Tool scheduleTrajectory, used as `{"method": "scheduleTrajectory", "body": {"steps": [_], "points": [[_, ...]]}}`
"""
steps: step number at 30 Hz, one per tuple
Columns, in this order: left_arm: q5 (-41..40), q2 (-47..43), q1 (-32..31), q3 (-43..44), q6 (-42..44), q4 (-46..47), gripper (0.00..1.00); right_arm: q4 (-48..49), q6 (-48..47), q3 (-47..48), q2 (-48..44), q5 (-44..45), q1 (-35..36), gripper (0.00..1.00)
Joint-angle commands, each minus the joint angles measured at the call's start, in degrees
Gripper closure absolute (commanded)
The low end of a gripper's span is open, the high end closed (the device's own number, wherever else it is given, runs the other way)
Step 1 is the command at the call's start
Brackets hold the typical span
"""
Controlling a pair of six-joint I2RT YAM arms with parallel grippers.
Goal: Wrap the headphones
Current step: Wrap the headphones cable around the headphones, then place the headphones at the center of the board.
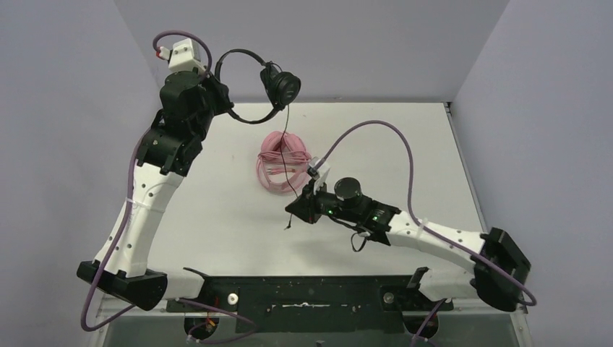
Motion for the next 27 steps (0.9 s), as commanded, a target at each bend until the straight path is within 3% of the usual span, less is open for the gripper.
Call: {"method": "scheduleTrajectory", "body": {"steps": [1,8,15,22,27], "points": [[-0.5,-0.1,3.5,-1.4,1.3,6.8,1.0,-14.1,-9.0,0.1,-11.4,5.6,4.3,1.0],[-1.0,3.3,6.3,-4.2,0.8,7.3,1.0,-27.1,-15.5,6.4,-17.9,-0.3,10.8,1.0],[-6.5,4.1,6.4,-8.6,7.4,8.1,1.0,-38.0,-20.1,17.5,-18.9,7.7,20.9,1.0],[-11.2,0.4,2.9,-17.3,12.0,9.1,1.0,-40.8,-23.0,30.7,-14.2,9.0,21.6,1.0],[-13.2,-3.1,-3.7,-22.8,15.2,9.6,1.0,-43.8,-28.1,42.1,-8.1,8.1,19.0,1.0]]}}
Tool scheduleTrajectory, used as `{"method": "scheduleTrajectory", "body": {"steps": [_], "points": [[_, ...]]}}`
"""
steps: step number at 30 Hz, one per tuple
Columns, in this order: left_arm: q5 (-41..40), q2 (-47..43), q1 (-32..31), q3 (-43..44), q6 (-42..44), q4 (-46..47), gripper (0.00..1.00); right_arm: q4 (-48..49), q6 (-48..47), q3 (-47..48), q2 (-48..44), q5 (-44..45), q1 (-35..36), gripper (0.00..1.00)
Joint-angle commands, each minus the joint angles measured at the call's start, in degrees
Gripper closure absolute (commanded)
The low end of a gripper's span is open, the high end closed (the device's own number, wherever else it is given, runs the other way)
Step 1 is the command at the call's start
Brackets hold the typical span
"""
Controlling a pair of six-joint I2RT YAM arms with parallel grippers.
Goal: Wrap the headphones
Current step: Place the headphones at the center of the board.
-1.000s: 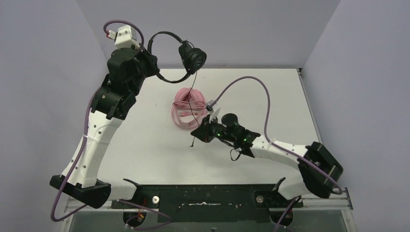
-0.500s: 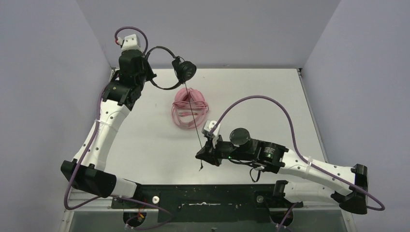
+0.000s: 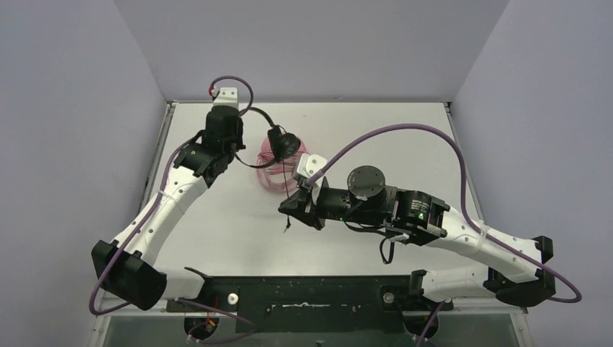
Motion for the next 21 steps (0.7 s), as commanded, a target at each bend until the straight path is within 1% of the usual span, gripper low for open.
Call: {"method": "scheduleTrajectory", "body": {"steps": [1,6,8,10,11,12,15,17,19,21], "points": [[-6.1,-5.5,-5.7,-2.8,4.0,7.9,1.0,-1.9,-5.4,9.9,4.4,-2.6,-3.2,1.0],[-4.5,-11.3,-12.6,-8.3,7.8,8.7,1.0,-3.1,-3.6,15.3,10.0,-10.6,-13.9,1.0],[-1.2,-14.4,-14.3,-10.4,9.2,8.4,1.0,-4.6,-2.9,17.6,12.6,-15.5,-18.1,1.0],[3.5,-17.5,-15.7,-12.5,11.4,8.1,1.0,-6.8,-2.8,20.5,16.2,-24.1,-23.8,1.0],[6.6,-19.0,-16.3,-13.7,12.6,7.8,1.0,-7.8,-3.1,21.6,17.6,-32.2,-26.4,1.0],[8.5,-20.7,-16.5,-14.6,14.4,7.3,1.0,-9.3,-3.9,23.4,18.9,-37.7,-29.0,1.0],[13.0,-26.3,-16.8,-17.2,18.1,5.6,1.0,-13.2,-6.8,25.1,20.4,-48.4,-34.4,1.0],[17.1,-30.5,-16.7,-18.9,20.1,5.0,1.0,-15.0,-9.6,24.1,19.9,-52.0,-36.6,1.0],[22.3,-34.1,-16.6,-20.3,20.8,4.7,1.0,-18.1,-13.7,22.8,19.4,-52.2,-37.7,1.0],[25.6,-36.3,-16.7,-20.6,19.2,4.6,1.0,-19.0,-16.2,20.4,18.7,-52.1,-38.4,1.0]]}}
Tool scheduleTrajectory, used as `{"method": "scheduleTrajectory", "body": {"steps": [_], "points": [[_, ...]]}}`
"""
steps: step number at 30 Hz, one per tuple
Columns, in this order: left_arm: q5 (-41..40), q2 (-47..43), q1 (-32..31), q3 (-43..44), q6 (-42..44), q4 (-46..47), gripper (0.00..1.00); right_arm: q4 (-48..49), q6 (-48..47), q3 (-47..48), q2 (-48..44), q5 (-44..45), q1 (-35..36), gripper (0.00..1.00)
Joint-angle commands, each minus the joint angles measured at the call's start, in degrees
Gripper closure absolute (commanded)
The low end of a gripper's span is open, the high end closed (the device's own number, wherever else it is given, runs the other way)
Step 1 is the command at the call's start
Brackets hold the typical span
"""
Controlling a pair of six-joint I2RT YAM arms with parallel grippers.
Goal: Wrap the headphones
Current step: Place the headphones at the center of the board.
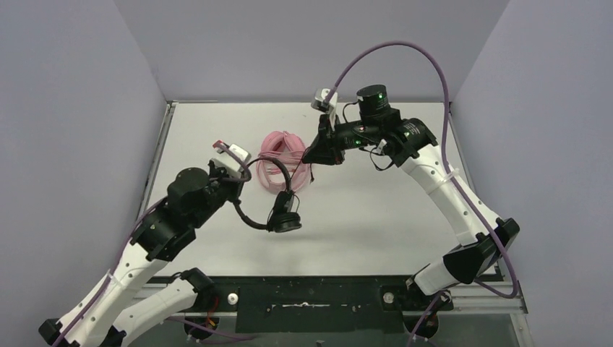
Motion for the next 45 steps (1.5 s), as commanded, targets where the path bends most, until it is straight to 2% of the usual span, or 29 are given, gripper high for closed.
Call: {"method": "scheduleTrajectory", "body": {"steps": [1,6,10,15,19,23,25,29,33,37,45], "points": [[12.3,-5.6,-0.1,-0.1,0.2,3.0,1.0,-2.8,-7.5,-3.2,-4.1,-7.7,-1.0,1.0],[15.2,-6.3,-0.1,0.5,-10.5,2.9,1.0,4.3,-3.7,-12.5,-8.1,4.6,-1.3,1.0],[16.3,-5.9,0.0,0.4,-22.1,6.8,1.0,14.7,2.6,-21.7,-12.2,15.2,-1.2,1.0],[4.2,-5.3,0.4,1.5,-33.5,7.3,1.0,21.8,11.0,-30.0,-14.2,17.8,-0.2,1.0],[-2.9,-2.3,4.5,3.1,-41.5,5.8,1.0,34.7,24.2,-37.8,-14.3,16.6,2.0,1.0],[-1.0,-0.2,11.6,0.8,-49.1,10.5,1.0,53.5,42.6,-43.9,-12.8,15.7,5.4,0.97],[0.1,0.6,14.4,-1.2,-51.6,14.3,1.0,58.9,48.7,-44.2,-11.5,15.8,6.5,0.98],[-0.8,3.6,16.9,-1.9,-52.7,17.1,1.0,70.6,58.5,-45.4,-8.7,16.3,8.5,0.97],[-1.2,5.3,18.4,-2.1,-52.8,19.3,1.0,86.7,68.6,-48.7,-4.8,16.9,9.8,0.96],[-3.2,6.2,18.7,-1.9,-50.4,19.1,1.0,99.3,73.5,-50.4,-2.6,18.4,11.3,0.96],[-6.7,6.1,19.0,-2.2,-44.5,18.7,1.0,101.2,76.2,-48.8,-1.4,17.5,12.0,0.94]]}}
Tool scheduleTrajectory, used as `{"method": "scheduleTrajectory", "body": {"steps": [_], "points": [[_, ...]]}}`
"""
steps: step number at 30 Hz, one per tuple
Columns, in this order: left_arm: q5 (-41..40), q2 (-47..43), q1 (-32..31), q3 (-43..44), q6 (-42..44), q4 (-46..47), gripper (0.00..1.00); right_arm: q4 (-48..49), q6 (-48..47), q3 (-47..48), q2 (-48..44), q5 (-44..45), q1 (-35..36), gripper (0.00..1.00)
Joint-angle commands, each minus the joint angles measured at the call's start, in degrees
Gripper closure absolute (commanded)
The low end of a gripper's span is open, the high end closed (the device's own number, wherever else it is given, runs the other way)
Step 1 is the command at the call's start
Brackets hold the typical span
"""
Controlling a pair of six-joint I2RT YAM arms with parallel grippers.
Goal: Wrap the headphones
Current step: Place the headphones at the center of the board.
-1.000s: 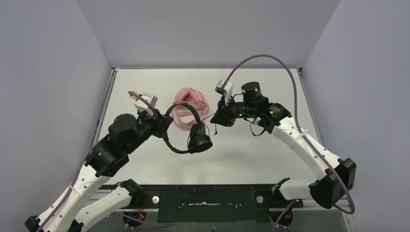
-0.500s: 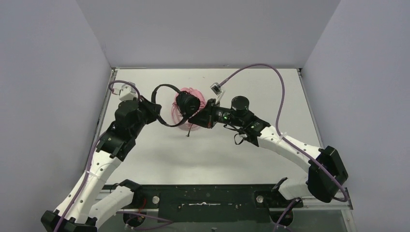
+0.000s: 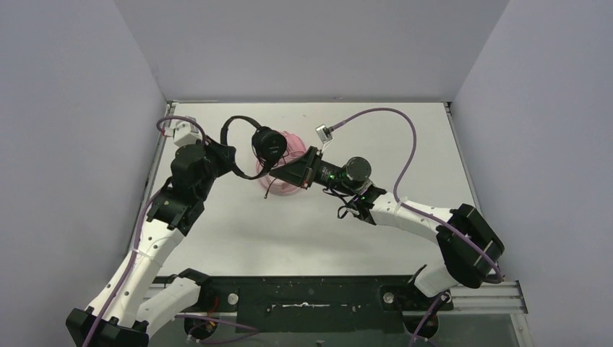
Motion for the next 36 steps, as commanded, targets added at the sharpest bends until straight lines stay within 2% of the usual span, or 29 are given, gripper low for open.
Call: {"method": "scheduleTrajectory", "body": {"steps": [1,9,14,20,22,24,26,29,32,36], "points": [[-5.4,-0.7,0.9,1.2,2.5,7.1,1.0,9.0,3.7,1.2,0.1,-2.1,1.0,0.94],[-6.5,-1.1,0.9,0.9,4.7,7.2,1.0,8.3,3.5,-1.4,-2.2,-1.9,1.1,0.89],[-9.0,-0.2,0.5,0.0,4.0,7.6,1.0,7.6,4.3,0.0,-1.8,2.4,1.7,0.89],[-10.5,2.4,-1.1,0.4,5.2,7.3,1.0,11.2,8.5,2.5,2.6,4.8,3.2,0.96],[-11.6,3.0,-1.8,0.1,6.4,6.9,1.0,11.1,8.0,3.1,2.8,4.8,3.9,0.95],[-12.3,3.2,-2.2,-0.9,6.8,6.7,1.0,7.7,5.1,3.2,2.0,6.0,4.7,0.92],[-12.9,2.9,-2.9,-2.1,6.7,6.9,1.0,-0.6,1.9,3.6,0.5,8.6,5.5,0.89],[-14.5,2.9,-5.2,-3.5,7.0,6.9,1.0,-8.7,-0.5,2.7,-1.8,15.1,6.3,0.85],[-15.9,2.8,-7.4,-4.8,7.1,6.0,1.0,-12.6,0.6,2.8,-2.2,19.1,6.5,0.91],[-15.9,2.0,-9.3,-6.7,5.5,4.3,1.0,-19.5,0.8,3.3,-2.7,24.0,7.4,0.94]]}}
